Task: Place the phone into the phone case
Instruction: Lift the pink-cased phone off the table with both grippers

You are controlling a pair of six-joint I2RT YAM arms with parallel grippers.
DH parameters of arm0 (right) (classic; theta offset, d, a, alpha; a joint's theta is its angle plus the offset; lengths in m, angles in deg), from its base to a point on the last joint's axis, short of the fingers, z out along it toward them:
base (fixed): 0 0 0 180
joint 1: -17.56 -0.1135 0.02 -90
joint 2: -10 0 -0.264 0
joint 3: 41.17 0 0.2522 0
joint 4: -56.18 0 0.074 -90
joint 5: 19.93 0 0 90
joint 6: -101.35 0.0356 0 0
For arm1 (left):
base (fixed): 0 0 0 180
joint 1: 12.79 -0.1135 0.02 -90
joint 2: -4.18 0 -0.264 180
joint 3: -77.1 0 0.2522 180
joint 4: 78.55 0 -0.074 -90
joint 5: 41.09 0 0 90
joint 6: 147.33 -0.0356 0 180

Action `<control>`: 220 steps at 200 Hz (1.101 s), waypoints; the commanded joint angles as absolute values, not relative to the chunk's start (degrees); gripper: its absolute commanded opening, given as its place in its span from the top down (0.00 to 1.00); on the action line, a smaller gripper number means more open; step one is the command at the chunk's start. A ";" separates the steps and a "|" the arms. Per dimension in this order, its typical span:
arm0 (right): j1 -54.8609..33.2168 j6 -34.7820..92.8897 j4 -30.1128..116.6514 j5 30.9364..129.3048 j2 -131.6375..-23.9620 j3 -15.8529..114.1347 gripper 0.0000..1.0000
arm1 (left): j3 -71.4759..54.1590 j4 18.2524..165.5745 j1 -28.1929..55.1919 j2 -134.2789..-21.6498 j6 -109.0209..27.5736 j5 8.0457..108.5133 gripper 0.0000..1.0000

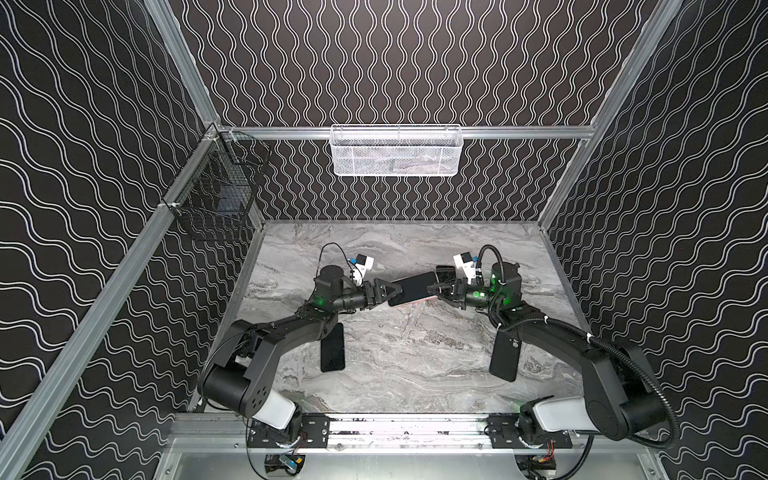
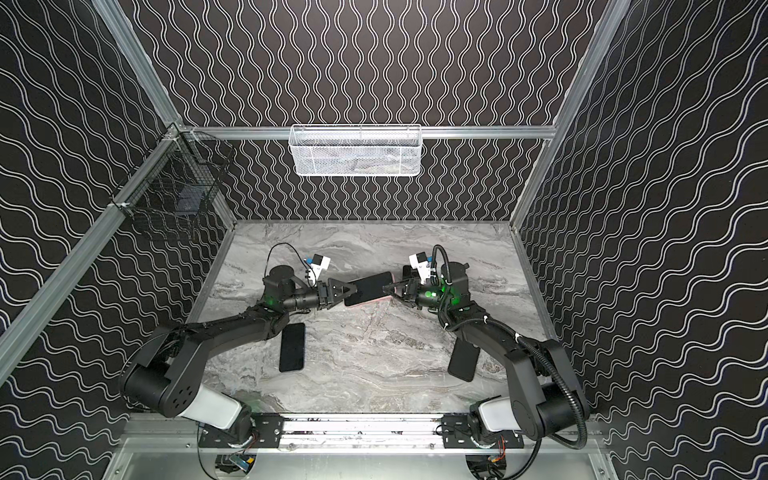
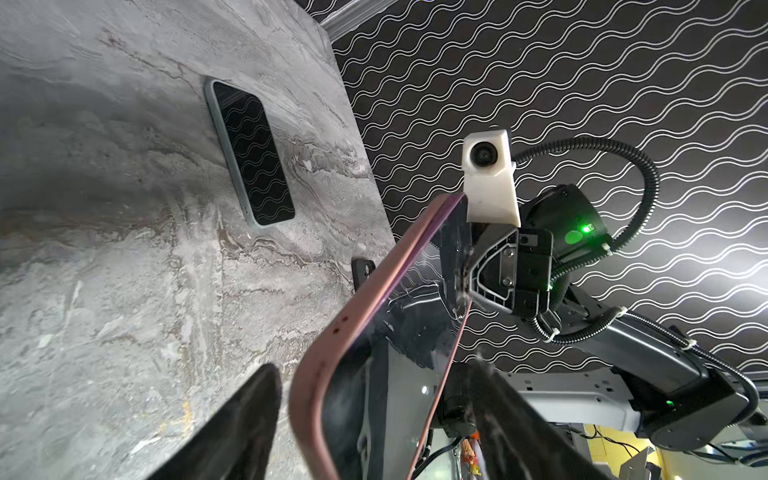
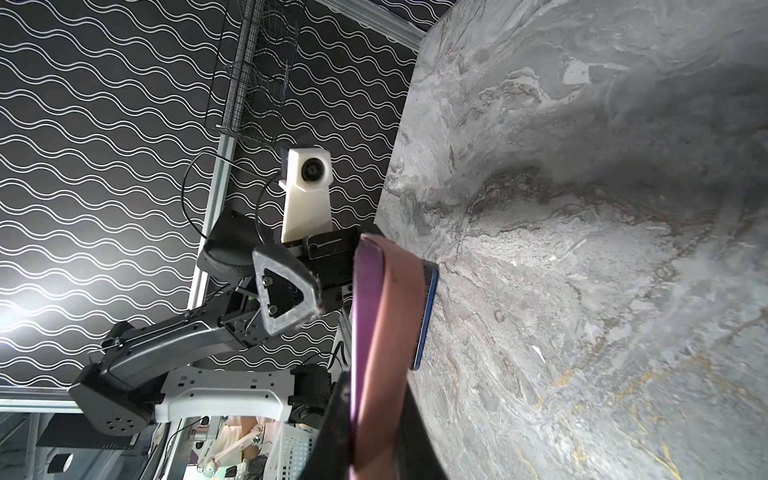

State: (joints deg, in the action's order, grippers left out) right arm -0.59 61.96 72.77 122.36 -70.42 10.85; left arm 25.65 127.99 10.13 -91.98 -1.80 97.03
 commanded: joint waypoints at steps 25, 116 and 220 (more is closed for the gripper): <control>-0.54 65.39 81.16 122.62 -71.46 10.07 1.00 | 24.96 131.99 12.76 -90.57 -2.35 96.49 0.46; 0.31 63.65 79.87 123.93 -71.83 10.19 0.88 | 26.43 137.54 12.97 -90.74 -0.19 97.38 1.00; 4.47 71.92 95.92 131.20 -77.83 12.62 0.77 | 26.67 143.87 13.04 -92.52 4.89 99.07 1.00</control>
State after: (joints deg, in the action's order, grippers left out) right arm 4.55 68.19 86.08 128.35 -76.69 11.85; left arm 26.98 142.00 12.99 -92.44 4.43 98.16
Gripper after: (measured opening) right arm 0.242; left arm 0.127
